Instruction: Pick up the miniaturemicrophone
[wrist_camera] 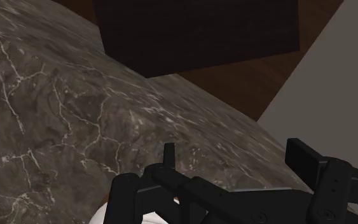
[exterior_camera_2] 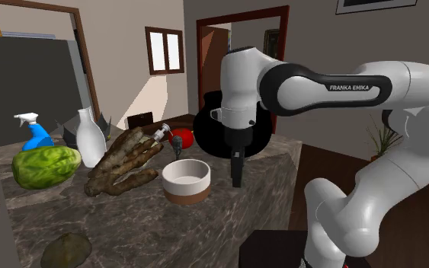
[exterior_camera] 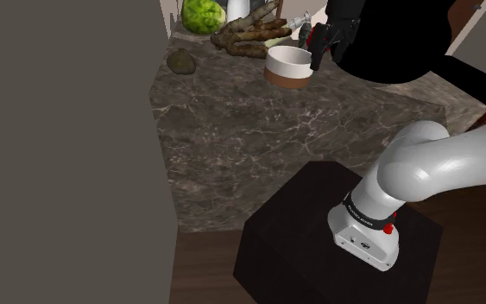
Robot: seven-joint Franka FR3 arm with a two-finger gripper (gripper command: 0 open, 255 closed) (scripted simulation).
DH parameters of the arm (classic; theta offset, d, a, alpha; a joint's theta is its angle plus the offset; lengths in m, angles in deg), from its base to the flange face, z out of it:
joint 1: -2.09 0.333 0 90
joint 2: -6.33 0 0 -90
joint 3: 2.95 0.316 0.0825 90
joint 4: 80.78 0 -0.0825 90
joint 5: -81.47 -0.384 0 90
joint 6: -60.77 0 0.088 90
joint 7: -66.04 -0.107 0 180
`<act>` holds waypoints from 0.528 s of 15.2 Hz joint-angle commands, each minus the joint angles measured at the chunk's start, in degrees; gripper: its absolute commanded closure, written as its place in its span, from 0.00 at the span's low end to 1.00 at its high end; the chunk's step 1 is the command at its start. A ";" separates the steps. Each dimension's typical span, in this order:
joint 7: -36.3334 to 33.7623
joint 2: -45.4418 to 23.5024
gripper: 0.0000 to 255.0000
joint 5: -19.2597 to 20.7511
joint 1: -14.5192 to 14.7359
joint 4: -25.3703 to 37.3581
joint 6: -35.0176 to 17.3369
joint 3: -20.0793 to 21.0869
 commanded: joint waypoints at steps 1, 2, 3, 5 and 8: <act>0.00 0.00 0.00 0.00 0.00 0.00 0.00 0.00; 0.24 -1.75 0.00 0.48 -0.46 1.02 -0.95 -0.73; 0.47 -3.51 0.00 0.93 -0.90 2.09 -1.85 -1.44; 0.94 -7.04 0.00 1.69 -1.71 4.41 -3.52 -2.87; 1.65 -12.39 0.00 2.51 -2.78 8.29 -5.68 -4.99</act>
